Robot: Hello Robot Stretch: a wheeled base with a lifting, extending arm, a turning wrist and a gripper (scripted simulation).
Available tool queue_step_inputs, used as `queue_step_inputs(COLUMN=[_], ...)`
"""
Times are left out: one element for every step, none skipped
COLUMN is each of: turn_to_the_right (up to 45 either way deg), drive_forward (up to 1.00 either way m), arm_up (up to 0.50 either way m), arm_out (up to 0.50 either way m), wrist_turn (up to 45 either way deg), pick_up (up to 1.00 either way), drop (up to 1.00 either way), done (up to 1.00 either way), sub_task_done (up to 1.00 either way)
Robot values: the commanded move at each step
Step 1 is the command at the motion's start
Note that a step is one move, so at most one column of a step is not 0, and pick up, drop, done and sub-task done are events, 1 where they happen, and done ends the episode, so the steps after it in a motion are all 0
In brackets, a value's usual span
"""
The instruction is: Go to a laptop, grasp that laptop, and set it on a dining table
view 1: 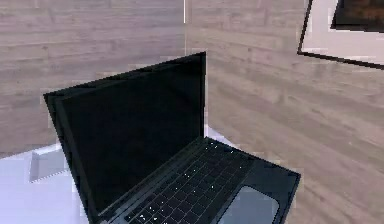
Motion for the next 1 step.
queue_step_inputs(turn_to_the_right=[45.0], drive_forward=[0.00], arm_up=[0.00], arm_out=[0.00], wrist_turn=[0.0], pick_up=[0.00], drop=[0.00], done=[0.00], sub_task_done=[0.00])
